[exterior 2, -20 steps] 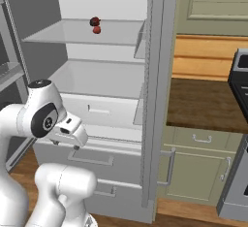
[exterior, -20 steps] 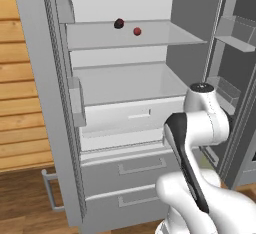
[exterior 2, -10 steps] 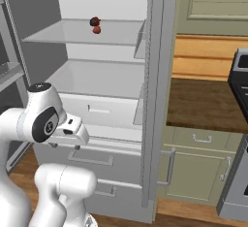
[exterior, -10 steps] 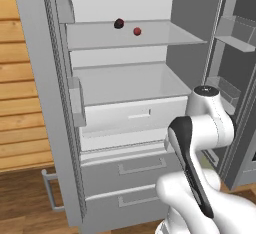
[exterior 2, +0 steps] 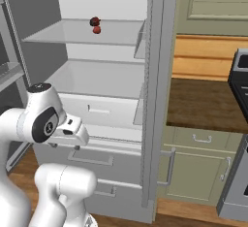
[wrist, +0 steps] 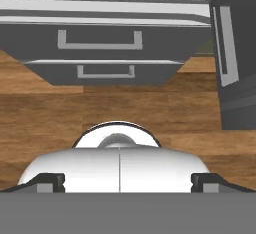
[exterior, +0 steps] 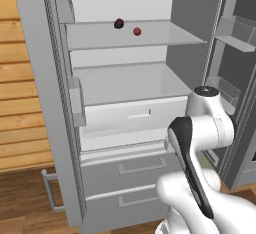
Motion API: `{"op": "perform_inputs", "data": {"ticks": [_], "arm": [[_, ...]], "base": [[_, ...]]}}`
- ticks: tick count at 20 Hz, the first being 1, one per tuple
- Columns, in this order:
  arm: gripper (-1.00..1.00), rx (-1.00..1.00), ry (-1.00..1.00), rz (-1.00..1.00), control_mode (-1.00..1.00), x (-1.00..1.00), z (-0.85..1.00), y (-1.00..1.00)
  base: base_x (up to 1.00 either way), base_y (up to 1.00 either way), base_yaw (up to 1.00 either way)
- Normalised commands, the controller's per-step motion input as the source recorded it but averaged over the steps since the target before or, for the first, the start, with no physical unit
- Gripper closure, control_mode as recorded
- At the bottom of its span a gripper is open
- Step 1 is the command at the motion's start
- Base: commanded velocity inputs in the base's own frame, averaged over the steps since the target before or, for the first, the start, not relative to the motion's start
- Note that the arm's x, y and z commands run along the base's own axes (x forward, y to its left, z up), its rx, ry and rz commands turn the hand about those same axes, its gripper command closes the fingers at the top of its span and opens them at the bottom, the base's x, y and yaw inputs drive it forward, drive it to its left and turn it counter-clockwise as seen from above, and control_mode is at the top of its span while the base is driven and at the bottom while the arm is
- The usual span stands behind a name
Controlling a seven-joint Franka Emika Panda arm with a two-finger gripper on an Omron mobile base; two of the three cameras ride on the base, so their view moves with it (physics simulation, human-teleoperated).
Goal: Take the strawberry from the fridge and place it on top of the pancake, located on the dining counter.
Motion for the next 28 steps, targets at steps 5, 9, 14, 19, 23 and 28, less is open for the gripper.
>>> {"op": "perform_inputs", "data": {"ticks": [5,9,14,19,23,28], "arm": [[-1.0,0.0,0.0,0.0,1.0,0.02,0.0,0.16],[-1.0,0.0,0.0,0.0,1.0,0.0,0.0,0.0],[-1.0,0.0,0.0,0.0,1.0,0.0,0.0,0.0],[-1.0,0.0,0.0,0.0,1.0,0.0,0.0,0.0],[-1.0,0.0,0.0,0.0,1.0,0.0,0.0,0.0],[-1.0,0.0,0.0,0.0,1.0,0.0,0.0,0.0]], "base": [[0.1,0.36,0.0],[0.23,0.39,-0.07],[0.18,-0.18,0.0],[0.04,-0.4,-0.06],[0.13,-0.15,0.0],[0.45,0.06,0.0]]}}
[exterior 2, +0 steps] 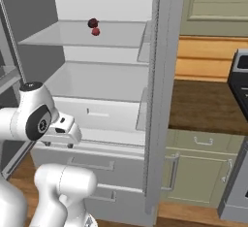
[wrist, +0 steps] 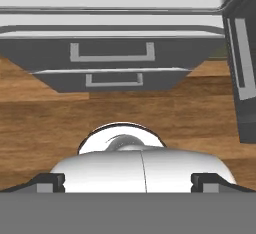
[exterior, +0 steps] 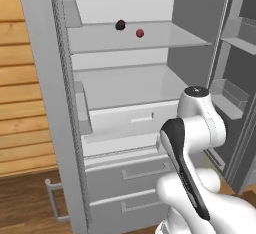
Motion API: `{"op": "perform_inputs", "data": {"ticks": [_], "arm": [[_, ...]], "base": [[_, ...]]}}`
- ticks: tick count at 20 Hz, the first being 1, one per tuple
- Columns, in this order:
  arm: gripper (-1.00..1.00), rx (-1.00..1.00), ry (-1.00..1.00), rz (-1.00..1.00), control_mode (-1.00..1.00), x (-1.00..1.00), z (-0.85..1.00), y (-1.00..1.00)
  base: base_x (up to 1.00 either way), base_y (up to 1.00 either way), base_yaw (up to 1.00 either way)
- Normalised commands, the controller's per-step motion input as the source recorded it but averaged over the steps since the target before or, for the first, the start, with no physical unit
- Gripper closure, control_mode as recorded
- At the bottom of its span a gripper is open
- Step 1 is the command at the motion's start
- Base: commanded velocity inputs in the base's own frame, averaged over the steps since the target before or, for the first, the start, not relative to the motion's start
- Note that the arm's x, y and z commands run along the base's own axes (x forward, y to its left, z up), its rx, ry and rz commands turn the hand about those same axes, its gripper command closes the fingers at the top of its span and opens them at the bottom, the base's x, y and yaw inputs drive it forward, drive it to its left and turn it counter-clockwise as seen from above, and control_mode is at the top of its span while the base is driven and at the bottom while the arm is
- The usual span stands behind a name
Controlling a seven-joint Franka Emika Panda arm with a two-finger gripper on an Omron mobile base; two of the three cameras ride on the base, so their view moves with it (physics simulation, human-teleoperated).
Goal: Take the strawberry from the fridge and place it on top of the pancake, located on the dining counter.
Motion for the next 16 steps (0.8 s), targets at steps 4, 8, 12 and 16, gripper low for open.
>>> {"op": "perform_inputs", "data": {"ticks": [4,8,12,16], "arm": [[-1.0,0.0,0.0,0.0,1.0,0.0,0.0,0.0],[-1.0,0.0,0.0,0.0,1.0,0.0,0.0,0.0],[-1.0,0.0,0.0,0.0,1.0,0.0,0.0,0.0],[-1.0,0.0,0.0,0.0,1.0,0.0,0.0,0.0]], "base": [[0.63,0.08,0.0],[0.57,0.13,-0.02],[0.48,0.23,-0.03],[0.34,0.31,-0.02]]}}
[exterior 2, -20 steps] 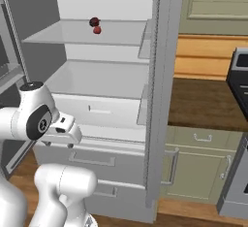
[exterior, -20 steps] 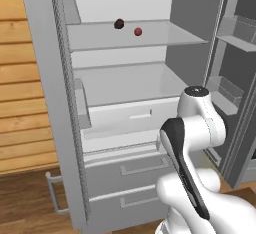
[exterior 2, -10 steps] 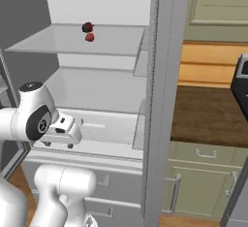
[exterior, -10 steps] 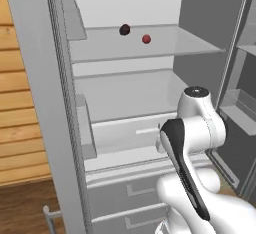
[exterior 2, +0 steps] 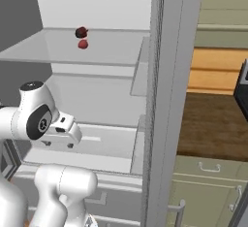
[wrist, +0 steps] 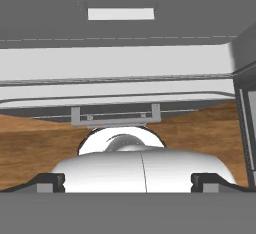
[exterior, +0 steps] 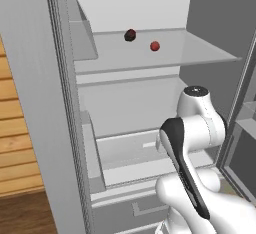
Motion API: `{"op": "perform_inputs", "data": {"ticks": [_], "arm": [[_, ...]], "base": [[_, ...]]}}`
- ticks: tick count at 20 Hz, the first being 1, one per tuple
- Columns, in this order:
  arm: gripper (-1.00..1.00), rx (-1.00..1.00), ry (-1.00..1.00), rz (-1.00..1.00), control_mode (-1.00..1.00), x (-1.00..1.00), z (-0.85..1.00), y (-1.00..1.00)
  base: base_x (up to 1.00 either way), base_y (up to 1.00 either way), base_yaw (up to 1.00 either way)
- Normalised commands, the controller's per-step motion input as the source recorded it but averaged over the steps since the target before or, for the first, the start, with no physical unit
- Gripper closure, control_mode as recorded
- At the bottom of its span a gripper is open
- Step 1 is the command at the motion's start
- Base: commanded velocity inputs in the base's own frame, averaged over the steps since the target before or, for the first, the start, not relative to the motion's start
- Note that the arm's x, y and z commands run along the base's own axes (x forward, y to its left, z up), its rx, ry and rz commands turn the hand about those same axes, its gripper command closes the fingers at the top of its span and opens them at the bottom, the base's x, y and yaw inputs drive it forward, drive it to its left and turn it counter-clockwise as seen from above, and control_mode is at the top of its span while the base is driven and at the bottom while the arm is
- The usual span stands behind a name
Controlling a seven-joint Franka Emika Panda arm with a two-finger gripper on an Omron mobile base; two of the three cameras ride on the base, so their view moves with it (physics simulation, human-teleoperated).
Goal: Take the strawberry from the fridge and place it on top of the pancake, located on the dining counter.
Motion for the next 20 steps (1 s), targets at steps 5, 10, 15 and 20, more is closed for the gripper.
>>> {"op": "perform_inputs", "data": {"ticks": [5,10,15,20], "arm": [[-1.0,0.0,0.0,0.0,1.0,0.0,0.0,0.0],[-1.0,0.0,0.0,0.0,1.0,0.0,0.0,0.0],[-1.0,0.0,0.0,0.0,1.0,0.0,0.0,0.0],[-1.0,0.0,0.0,0.0,1.0,0.0,0.0,0.0]], "base": [[0.15,0.29,0.0],[0.28,0.16,0.0],[0.55,0.09,0.0],[0.69,0.22,0.0]]}}
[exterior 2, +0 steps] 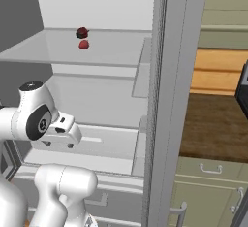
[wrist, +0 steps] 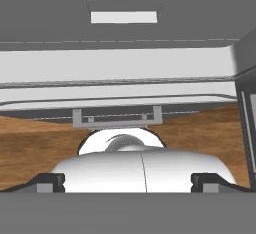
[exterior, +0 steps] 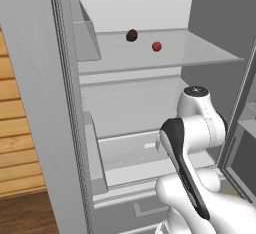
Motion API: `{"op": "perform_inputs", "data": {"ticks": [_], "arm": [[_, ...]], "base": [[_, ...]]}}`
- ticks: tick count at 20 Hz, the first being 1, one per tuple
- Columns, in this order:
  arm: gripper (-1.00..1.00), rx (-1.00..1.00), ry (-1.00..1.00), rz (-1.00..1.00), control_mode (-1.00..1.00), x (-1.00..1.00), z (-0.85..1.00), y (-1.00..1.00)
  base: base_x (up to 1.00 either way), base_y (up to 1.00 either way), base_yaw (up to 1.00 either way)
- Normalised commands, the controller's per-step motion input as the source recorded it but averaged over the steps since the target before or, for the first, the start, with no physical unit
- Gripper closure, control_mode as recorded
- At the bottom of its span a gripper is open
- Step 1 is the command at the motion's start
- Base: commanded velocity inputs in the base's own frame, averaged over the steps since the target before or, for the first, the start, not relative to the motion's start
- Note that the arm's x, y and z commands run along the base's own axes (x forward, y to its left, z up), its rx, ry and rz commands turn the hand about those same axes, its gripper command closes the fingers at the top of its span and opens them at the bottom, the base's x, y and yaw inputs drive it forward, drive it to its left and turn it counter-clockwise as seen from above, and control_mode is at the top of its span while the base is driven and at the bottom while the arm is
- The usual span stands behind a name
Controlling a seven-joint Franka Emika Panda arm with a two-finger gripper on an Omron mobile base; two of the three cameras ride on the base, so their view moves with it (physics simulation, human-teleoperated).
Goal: Take the strawberry from the fridge and place it on top of the pancake, located on the dining counter.
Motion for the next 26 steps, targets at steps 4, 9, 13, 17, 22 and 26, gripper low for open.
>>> {"op": "perform_inputs", "data": {"ticks": [4,9,13,17,22,26], "arm": [[-1.0,0.0,0.0,0.0,1.0,0.0,0.0,0.0],[-1.0,0.0,-0.18,0.0,-1.0,0.02,0.11,0.01],[-1.0,0.0,-0.34,0.02,-1.0,0.03,0.58,0.07],[-1.0,0.0,-0.42,0.1,-1.0,0.04,0.64,0.02],[-1.0,0.0,-0.3,0.01,-1.0,0.03,0.95,0.02],[-1.0,0.0,-0.33,0.0,-1.0,0.03,0.99,0.0]], "base": [[0.35,0.08,0.0],[0.06,0.0,0.0],[0.0,0.0,0.0],[0.0,0.0,0.0],[0.0,0.0,0.0],[0.0,0.0,0.0]]}}
